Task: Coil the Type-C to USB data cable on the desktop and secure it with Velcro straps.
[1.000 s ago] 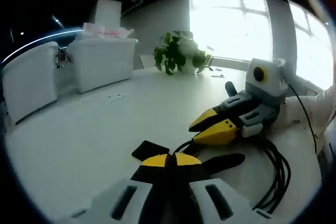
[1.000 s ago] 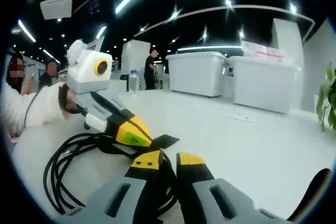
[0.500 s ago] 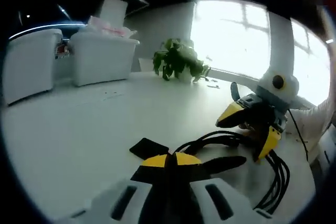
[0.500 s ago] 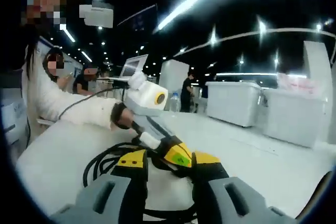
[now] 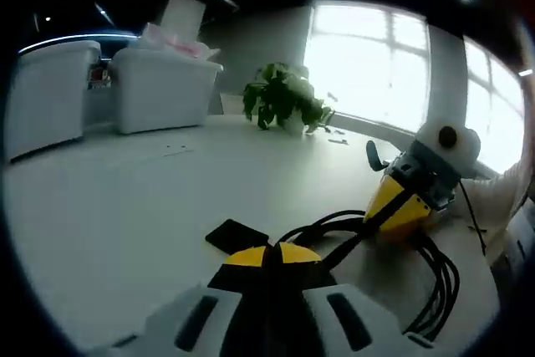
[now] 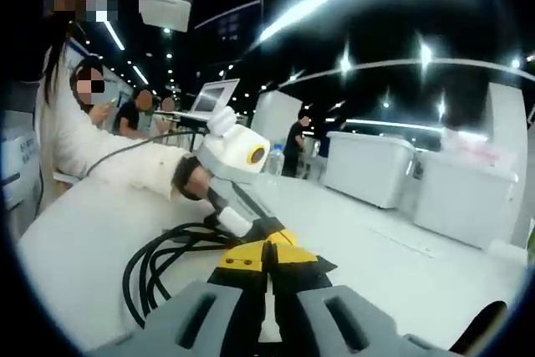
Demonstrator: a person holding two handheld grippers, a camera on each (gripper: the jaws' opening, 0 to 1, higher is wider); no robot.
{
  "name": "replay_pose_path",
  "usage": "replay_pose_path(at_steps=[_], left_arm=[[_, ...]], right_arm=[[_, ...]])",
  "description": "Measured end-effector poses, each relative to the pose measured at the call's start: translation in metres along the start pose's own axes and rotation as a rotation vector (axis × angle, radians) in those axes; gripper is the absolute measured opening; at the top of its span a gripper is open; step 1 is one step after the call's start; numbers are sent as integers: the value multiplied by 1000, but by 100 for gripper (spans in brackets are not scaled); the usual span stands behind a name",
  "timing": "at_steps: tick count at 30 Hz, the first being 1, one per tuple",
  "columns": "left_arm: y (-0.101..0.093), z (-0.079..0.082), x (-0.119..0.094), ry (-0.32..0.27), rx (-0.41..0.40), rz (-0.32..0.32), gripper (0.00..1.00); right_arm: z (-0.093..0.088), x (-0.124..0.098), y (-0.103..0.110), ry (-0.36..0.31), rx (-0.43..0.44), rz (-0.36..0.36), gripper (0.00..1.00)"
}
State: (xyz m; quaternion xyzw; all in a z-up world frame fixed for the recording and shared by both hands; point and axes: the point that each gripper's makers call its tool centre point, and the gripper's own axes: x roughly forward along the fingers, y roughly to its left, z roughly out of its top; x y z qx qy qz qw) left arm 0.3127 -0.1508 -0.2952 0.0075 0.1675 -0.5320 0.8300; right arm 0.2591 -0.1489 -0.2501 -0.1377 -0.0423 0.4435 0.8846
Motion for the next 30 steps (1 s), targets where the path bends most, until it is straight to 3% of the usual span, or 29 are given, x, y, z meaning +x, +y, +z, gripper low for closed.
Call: replay_pose_path(at_steps=[4,5,8,10,13,16,17,18,30], left_arm=[[-4,0,0,0,8,-19,5],[-8,5,-1,-23,52,-55,5],[-3,24,-1,-113,19,-47,7],[11,30,-1,-137,25,5,7],[27,23,6,-103,50,27,5],[37,3,11,-12,175,42,5],[34,-1,12,0,183,30,5],[30,5,11,-33,173,23,4],[31,9,11,-76,175,30,4]], right_arm=[[-1,1,6,4,-5,20,2],[0,2,7,4,-9,26,2],[0,2,10,6,-21,36,2],[0,3,12,6,-28,38,2],[1,3,12,4,-27,37,2],[1,3,11,4,-23,32,2],[1,3,10,3,-20,31,2],[1,3,10,3,-20,30,2],[13,13,-8,-36,53,-14,1]])
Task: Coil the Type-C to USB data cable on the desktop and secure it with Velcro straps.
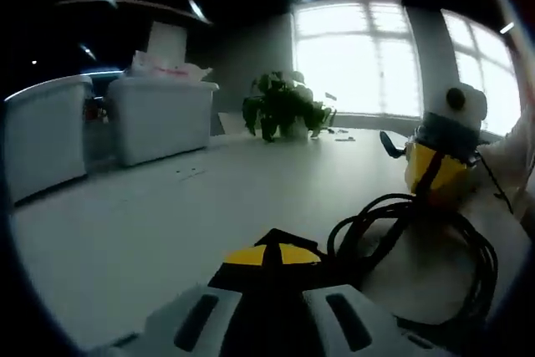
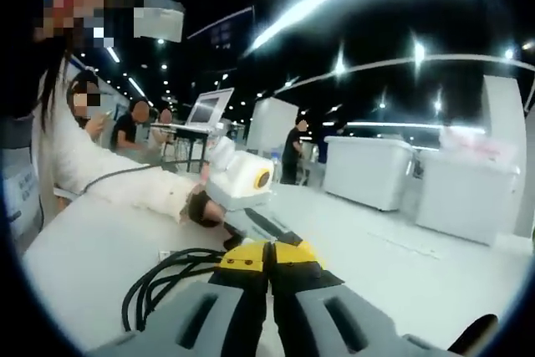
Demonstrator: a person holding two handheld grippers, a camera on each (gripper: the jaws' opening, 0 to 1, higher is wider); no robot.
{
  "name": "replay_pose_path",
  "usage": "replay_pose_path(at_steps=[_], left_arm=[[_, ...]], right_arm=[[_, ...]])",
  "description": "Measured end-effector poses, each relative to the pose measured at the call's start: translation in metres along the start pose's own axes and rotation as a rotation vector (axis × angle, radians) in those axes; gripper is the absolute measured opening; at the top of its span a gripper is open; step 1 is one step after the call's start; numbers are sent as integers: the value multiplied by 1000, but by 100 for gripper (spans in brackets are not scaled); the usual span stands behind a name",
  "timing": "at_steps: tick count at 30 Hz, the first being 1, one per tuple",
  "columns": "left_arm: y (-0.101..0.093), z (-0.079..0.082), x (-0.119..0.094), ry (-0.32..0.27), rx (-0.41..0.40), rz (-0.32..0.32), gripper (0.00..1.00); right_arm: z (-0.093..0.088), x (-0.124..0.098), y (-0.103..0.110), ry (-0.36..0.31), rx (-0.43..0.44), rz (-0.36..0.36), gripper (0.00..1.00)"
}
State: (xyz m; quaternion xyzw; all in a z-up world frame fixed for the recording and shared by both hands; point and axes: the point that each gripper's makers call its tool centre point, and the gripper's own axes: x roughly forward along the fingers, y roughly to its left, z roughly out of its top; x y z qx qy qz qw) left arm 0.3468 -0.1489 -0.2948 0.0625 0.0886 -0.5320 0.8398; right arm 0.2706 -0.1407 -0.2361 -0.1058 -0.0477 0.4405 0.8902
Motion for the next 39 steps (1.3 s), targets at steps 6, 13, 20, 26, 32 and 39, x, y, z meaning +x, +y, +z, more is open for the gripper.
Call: replay_pose_path(at_steps=[6,13,20,26,32,39], left_arm=[[0,-1,0,-4,-11,0,4],[-1,-1,-2,4,-35,-4,5],[0,-2,-1,5,-31,-2,5],[7,-3,-1,6,-28,18,6],[6,-3,0,3,-24,13,6],[5,-3,1,-2,-20,12,6]], right_arm=[[0,12,-20,10,66,-41,1],[-10,26,-36,38,175,-47,0],[-29,37,-45,112,157,-51,0],[-49,45,-56,178,159,-66,0],[-63,50,-65,235,137,-77,0],[-70,50,-69,292,151,-70,0]])
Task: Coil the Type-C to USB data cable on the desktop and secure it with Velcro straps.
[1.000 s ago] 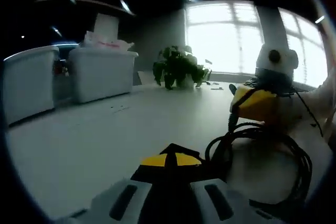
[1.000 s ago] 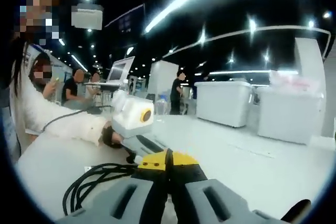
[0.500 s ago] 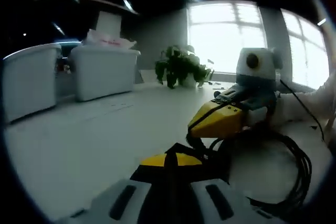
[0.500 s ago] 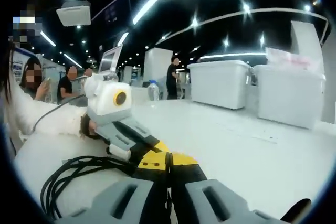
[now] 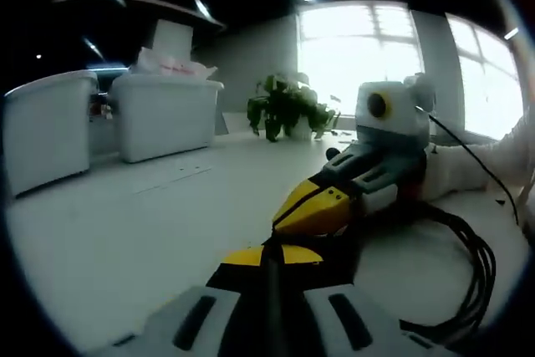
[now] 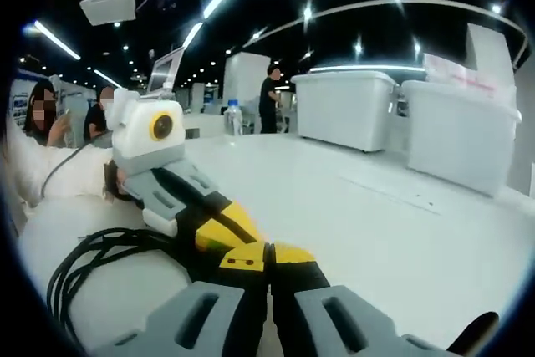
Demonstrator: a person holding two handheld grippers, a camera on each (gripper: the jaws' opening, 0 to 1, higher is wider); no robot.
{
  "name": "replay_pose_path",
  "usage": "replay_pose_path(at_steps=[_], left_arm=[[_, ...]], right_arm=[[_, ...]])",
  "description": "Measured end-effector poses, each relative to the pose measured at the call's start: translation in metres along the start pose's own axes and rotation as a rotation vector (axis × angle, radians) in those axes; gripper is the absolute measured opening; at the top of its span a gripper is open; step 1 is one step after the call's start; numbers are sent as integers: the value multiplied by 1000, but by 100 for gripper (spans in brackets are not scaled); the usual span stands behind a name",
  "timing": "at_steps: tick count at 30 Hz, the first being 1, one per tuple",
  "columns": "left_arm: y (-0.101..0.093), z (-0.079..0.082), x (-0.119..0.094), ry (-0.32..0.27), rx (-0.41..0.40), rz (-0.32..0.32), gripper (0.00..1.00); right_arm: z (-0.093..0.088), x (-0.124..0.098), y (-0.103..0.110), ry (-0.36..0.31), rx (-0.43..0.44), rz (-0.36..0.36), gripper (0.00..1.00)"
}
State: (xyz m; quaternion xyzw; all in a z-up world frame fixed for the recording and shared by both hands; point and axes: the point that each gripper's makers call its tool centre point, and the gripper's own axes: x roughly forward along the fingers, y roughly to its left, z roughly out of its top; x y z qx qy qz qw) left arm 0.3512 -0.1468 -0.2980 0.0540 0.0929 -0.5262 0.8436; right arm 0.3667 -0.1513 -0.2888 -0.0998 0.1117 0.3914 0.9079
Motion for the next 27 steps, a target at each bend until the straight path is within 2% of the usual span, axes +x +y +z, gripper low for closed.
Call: replay_pose_path(at_steps=[7,10,13,17,20,22,24,25,27], left_arm=[[0,0,0,0,2,10,8],[6,-1,-1,5,-8,36,8],[13,0,-2,-1,-23,58,8],[11,-1,-1,3,-10,53,8],[10,-1,-1,0,-6,49,8],[10,-1,-1,-3,-3,47,8],[11,-1,-1,-7,1,47,9],[11,-1,-1,-8,1,49,9],[12,0,0,-9,4,52,9]], right_arm=[[-6,2,0,67,19,35,0],[-12,2,1,95,-25,30,1],[-11,1,1,88,-31,33,1],[-11,2,1,73,-42,35,2],[-4,1,-1,29,-118,37,6],[-1,-1,-3,11,-118,40,7],[12,-4,2,-63,-121,88,0],[13,-5,9,-71,-143,137,0],[8,-8,23,-36,-140,223,0]])
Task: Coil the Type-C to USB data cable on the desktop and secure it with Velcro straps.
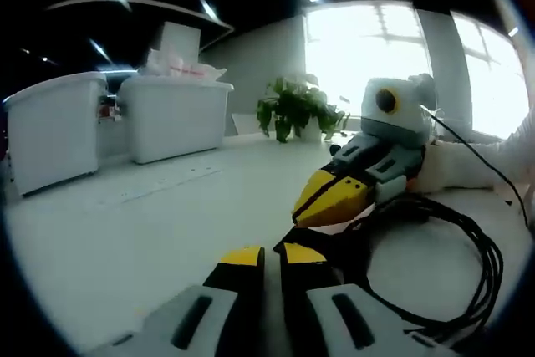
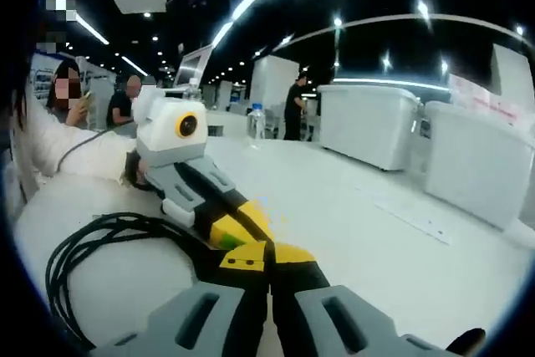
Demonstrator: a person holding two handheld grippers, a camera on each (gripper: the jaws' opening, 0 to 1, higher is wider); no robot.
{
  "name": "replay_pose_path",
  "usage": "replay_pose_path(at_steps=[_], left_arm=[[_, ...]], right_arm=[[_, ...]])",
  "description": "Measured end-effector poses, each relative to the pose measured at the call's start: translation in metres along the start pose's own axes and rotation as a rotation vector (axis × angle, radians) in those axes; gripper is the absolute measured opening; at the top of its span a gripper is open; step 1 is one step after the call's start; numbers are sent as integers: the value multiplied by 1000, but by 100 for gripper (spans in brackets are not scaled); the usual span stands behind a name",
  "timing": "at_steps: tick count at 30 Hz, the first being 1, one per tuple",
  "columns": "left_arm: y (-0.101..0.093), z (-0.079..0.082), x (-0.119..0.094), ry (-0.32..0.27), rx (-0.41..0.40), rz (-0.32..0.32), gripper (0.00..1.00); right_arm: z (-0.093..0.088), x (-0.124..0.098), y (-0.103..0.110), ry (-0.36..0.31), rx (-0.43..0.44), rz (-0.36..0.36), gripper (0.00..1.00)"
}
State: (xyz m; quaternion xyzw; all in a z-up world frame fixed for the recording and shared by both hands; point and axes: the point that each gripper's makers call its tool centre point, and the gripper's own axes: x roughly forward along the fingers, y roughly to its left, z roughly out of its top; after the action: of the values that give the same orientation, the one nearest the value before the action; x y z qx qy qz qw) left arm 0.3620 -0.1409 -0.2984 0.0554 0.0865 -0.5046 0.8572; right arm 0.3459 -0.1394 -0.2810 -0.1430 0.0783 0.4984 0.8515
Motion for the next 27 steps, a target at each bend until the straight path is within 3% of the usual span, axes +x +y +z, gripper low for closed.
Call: replay_pose_path(at_steps=[3,11,15,18,22,27], left_arm=[[0,0,0,-2,3,4,9],[0,1,1,-9,19,15,9],[1,1,1,-13,23,17,9],[1,1,1,-15,23,17,9],[1,1,1,-16,22,18,9],[0,1,0,-18,24,21,9]], right_arm=[[1,2,8,-6,5,52,0],[-9,10,16,74,113,231,0],[-12,11,13,54,159,256,0],[-17,9,5,40,158,230,0],[-17,8,8,3,198,234,0],[-17,8,11,-11,186,228,1]])
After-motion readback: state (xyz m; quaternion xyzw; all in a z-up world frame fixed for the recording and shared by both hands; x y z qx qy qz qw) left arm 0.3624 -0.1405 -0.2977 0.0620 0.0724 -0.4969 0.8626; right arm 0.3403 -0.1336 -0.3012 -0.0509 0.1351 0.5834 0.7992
